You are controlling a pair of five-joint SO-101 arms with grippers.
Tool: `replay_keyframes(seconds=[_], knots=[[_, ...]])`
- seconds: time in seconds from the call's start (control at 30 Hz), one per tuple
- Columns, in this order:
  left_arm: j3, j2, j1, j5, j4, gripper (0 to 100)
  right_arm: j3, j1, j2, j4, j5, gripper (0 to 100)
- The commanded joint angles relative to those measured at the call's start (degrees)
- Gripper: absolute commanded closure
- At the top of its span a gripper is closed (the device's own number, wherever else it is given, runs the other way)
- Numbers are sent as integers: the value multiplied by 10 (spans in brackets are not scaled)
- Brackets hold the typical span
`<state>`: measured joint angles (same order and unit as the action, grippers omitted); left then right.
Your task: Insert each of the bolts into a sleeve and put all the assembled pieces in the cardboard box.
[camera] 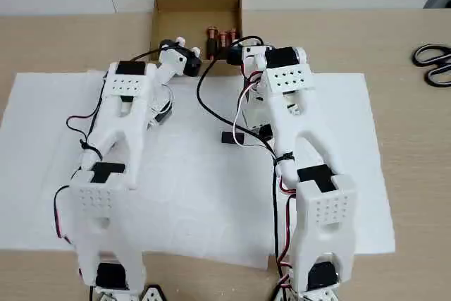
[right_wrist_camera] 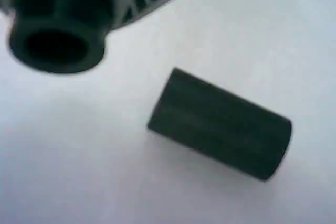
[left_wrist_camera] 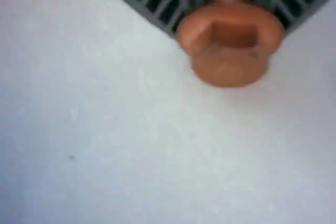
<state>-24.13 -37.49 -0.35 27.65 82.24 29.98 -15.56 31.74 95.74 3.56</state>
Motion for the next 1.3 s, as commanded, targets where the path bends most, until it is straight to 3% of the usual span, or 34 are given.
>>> replay_keyframes(seconds=[0.0,0.33,0.5,0.67,1.13,1.27], knots=[[-93,9,9,-18,57,993,5,0,-19,7,-3,995],[-263,8,8,-94,182,993,3,4,-148,5,-3,995],[-271,9,9,-153,182,993,3,3,-199,6,-3,995],[-270,14,15,-163,182,993,2,1,-254,6,-3,995],[-265,251,26,-164,182,994,-1,1,-359,7,-3,995],[-246,296,27,-201,182,994,-44,-2,-411,7,-3,995]])
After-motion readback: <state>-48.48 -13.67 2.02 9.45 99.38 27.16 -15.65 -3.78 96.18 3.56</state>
